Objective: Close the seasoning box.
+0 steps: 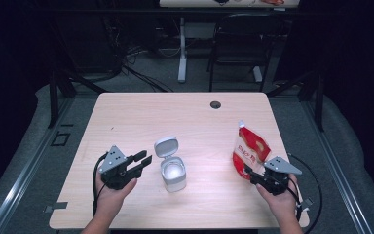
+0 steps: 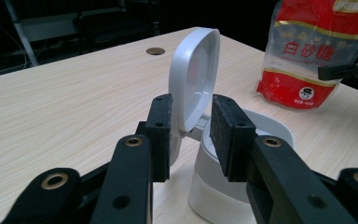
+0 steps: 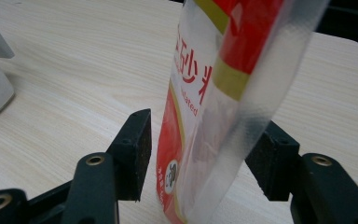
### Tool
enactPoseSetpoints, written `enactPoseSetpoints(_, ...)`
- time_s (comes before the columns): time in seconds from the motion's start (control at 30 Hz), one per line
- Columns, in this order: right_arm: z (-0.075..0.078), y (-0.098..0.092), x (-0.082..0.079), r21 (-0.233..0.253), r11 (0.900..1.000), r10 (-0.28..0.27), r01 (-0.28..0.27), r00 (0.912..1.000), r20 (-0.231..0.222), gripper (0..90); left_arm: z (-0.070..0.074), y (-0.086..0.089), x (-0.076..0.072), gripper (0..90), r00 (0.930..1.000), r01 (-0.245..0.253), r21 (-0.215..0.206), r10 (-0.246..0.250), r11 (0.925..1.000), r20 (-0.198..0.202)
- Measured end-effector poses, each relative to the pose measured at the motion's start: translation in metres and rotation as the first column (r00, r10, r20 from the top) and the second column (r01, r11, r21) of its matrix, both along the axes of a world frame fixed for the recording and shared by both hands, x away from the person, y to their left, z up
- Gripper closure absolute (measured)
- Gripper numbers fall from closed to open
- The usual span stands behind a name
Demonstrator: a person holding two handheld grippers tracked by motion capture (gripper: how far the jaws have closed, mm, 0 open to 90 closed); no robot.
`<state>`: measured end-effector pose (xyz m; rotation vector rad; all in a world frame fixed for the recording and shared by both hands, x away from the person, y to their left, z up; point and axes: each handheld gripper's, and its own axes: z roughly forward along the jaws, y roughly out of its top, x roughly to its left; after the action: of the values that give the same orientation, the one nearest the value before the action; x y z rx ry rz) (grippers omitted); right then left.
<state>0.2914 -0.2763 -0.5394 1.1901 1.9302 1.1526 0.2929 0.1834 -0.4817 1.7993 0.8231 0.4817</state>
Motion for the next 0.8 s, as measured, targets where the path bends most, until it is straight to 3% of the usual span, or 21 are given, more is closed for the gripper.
enactPoseSetpoints(0.53,0.003,-0.010,-0.022,0.003,1.000,-0.025,0.025,0.9997,0.006,42.5,0.006,0.008,0.008,77.9,0.9995,-0.031,-0.016,0.031,0.9994,-0.004)
enactPoseSetpoints(0.8,0.004,-0.009,-0.027,0.005,1.000,-0.028,0.028,0.9996,0.003,42.4,0.007,0.009,0.017,88.6,0.9993,-0.034,-0.010,0.034,0.9994,-0.013)
